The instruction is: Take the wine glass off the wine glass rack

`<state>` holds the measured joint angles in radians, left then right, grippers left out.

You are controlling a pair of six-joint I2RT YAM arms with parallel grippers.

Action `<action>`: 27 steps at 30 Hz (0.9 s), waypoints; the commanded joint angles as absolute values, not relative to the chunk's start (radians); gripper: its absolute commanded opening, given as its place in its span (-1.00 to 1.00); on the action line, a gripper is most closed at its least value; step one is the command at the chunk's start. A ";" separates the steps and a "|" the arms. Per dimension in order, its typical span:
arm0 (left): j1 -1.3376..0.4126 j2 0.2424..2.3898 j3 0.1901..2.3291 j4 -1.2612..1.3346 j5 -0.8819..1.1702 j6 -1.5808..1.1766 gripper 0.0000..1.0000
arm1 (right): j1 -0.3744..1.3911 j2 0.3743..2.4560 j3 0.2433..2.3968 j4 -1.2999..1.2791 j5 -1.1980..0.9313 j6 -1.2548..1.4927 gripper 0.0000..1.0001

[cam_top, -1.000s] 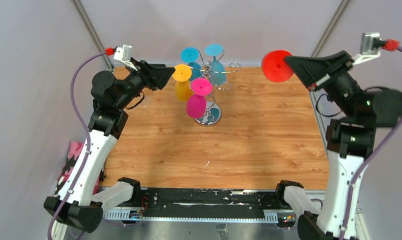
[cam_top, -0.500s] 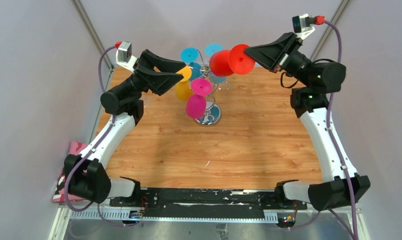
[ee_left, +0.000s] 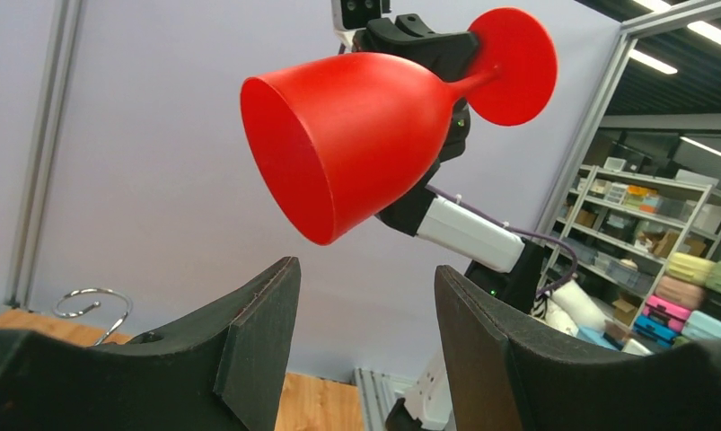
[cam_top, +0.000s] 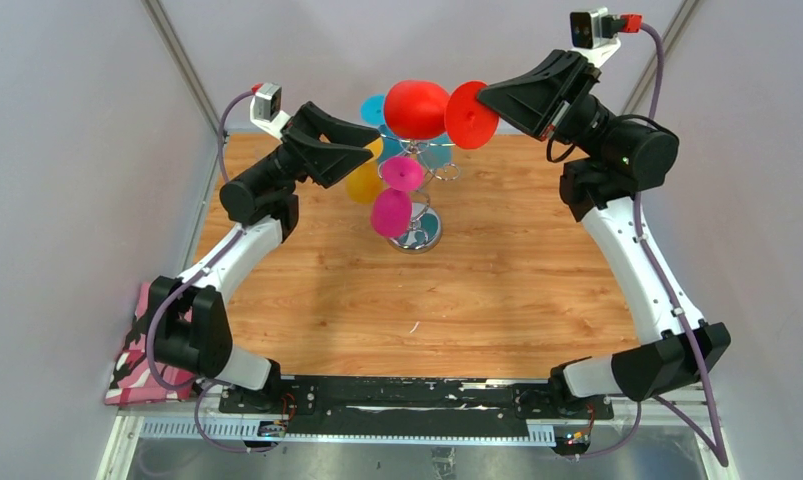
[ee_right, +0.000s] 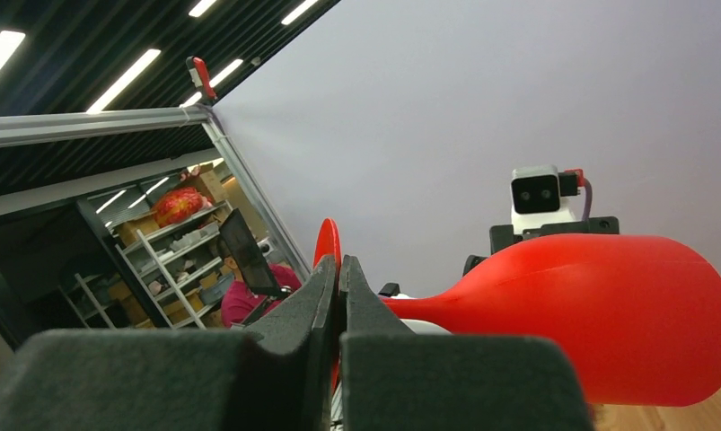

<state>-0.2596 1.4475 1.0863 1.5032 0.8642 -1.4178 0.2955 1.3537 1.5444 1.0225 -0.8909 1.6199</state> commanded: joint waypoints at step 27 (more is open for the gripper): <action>-0.264 1.235 0.982 1.566 0.849 -1.433 -0.38 | 0.480 1.650 1.523 1.547 -0.765 1.916 -1.00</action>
